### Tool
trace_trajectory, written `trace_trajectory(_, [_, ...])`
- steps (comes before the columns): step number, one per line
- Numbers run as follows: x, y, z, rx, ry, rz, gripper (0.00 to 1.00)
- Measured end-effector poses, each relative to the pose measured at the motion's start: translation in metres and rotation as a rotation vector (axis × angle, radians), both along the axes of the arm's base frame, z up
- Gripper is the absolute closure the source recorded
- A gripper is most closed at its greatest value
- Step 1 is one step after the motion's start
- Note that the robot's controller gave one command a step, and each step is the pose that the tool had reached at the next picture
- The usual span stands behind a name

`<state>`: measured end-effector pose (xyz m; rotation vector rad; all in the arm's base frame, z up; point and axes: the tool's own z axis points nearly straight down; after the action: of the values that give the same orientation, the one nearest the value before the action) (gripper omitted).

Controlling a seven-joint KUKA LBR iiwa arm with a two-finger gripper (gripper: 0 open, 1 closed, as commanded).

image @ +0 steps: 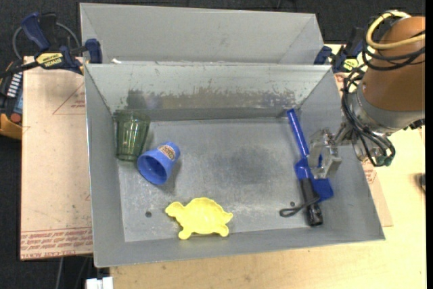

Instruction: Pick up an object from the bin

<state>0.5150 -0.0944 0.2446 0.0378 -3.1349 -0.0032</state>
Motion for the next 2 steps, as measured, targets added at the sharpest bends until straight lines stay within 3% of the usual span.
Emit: trace_trajectory(2, [0.0,0.0,0.0,0.0,0.0,0.0,1.0])
